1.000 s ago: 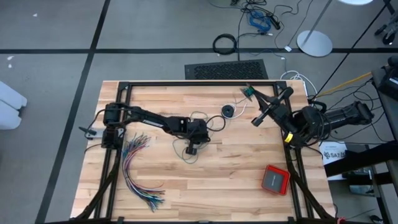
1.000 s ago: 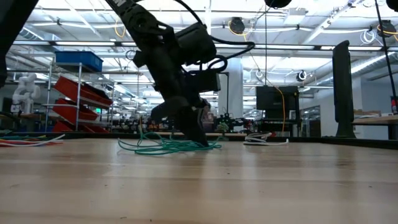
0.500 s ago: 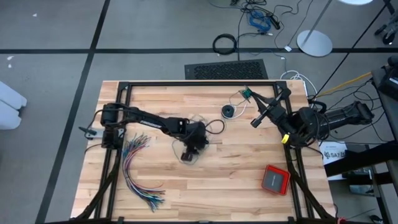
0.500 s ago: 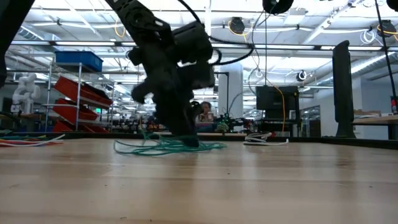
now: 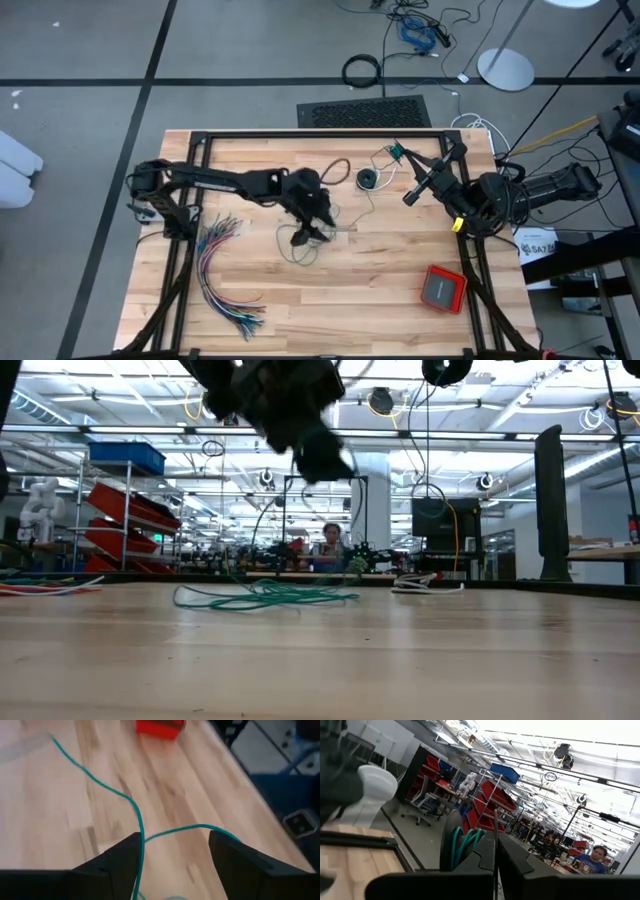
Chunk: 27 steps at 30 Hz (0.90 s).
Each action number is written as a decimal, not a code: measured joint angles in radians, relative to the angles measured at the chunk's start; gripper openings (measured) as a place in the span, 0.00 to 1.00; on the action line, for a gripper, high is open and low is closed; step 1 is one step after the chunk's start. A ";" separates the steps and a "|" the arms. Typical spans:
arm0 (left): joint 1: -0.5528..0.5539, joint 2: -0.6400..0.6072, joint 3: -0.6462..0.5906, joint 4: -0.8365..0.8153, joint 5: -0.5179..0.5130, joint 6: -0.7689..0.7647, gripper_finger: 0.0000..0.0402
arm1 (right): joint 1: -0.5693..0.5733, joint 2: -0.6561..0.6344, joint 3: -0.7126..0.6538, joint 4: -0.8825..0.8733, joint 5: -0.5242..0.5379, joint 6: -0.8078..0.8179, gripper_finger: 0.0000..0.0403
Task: Coil cords
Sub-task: Coil the green wire onto the spool
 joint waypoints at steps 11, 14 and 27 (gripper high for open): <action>-0.010 -0.096 0.002 -0.220 -0.269 0.005 0.60 | 0.000 -0.002 0.000 -0.049 0.002 0.012 0.00; -0.024 -0.094 -0.002 -0.287 -0.380 0.017 0.60 | 0.000 -0.002 0.000 -0.059 0.001 0.018 0.00; -0.035 0.004 0.001 0.264 -0.713 0.040 0.60 | 0.000 -0.002 0.000 -0.038 -0.012 0.024 0.00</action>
